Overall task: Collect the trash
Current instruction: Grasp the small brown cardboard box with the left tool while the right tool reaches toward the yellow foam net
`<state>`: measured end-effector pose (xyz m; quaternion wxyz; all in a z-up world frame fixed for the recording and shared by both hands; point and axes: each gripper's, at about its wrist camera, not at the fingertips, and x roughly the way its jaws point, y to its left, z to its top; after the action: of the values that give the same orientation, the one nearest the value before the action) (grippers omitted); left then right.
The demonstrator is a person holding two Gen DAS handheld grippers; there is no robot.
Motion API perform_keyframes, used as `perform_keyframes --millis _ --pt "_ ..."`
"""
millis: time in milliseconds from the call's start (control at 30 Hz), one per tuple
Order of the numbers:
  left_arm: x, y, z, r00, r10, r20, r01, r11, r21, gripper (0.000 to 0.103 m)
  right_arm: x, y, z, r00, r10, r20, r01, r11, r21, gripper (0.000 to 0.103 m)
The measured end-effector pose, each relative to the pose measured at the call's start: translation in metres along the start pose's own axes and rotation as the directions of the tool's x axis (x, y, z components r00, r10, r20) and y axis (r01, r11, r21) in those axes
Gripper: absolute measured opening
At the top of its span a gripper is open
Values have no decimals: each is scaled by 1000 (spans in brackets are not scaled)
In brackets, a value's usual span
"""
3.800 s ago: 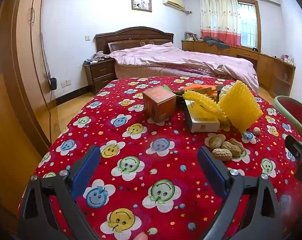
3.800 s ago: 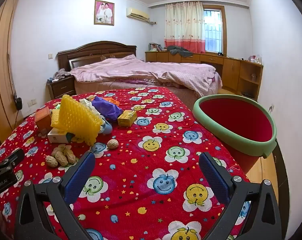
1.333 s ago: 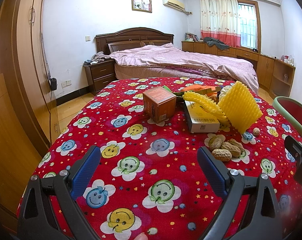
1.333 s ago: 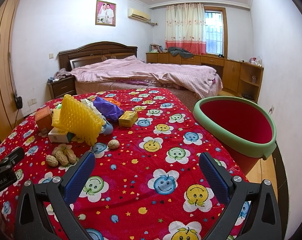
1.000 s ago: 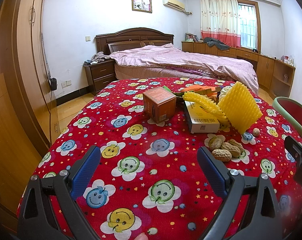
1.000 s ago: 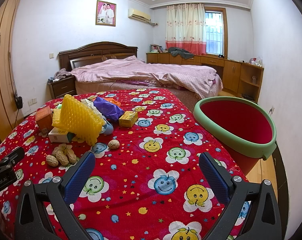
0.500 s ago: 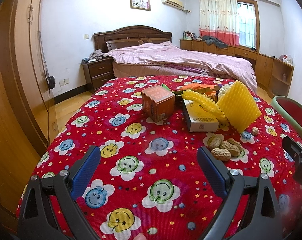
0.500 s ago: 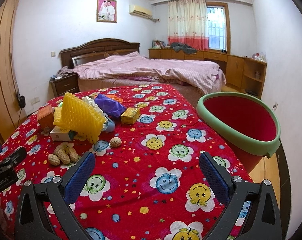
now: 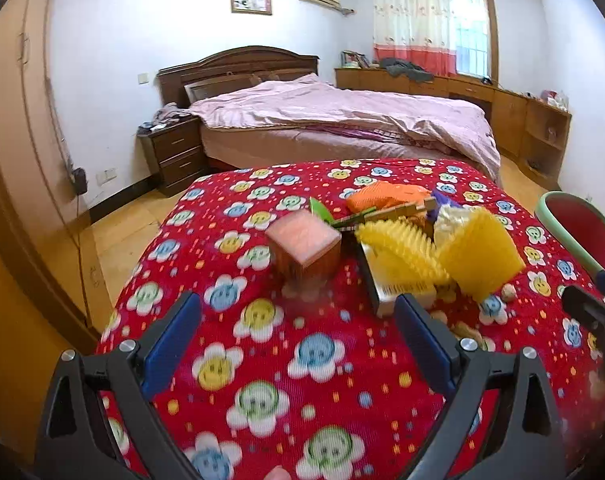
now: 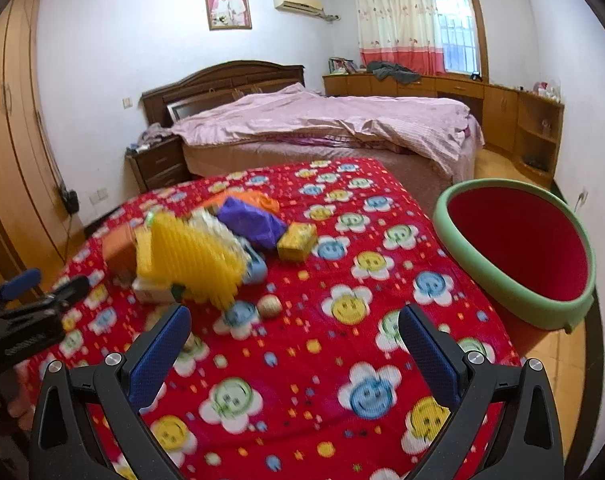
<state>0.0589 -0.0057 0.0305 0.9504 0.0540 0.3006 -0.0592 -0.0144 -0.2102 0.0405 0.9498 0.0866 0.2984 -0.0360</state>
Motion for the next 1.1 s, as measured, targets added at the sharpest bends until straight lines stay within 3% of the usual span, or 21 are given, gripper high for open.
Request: perform_keyframes --millis 333,533,733,800,967,1100 --pt "50 15 28 999 -13 -51 14 1000 24 97 13 10 24 997 36 -66 -34 999 39 103" --pt "76 24 30 991 -92 -97 95 995 22 94 26 23 27 995 1 -105 1 1000 23 103" --pt "95 22 30 976 -175 -131 183 982 45 81 37 34 31 993 -35 -115 40 999 37 103" --pt "101 22 30 968 -201 -152 208 978 31 66 42 39 31 991 -49 -123 53 998 30 103" --pt "99 29 32 951 -276 -141 276 961 -14 65 52 46 30 988 -50 -148 57 998 41 103" --pt "93 36 33 948 -290 -133 285 957 -54 65 55 51 31 989 -50 -137 53 998 18 103"
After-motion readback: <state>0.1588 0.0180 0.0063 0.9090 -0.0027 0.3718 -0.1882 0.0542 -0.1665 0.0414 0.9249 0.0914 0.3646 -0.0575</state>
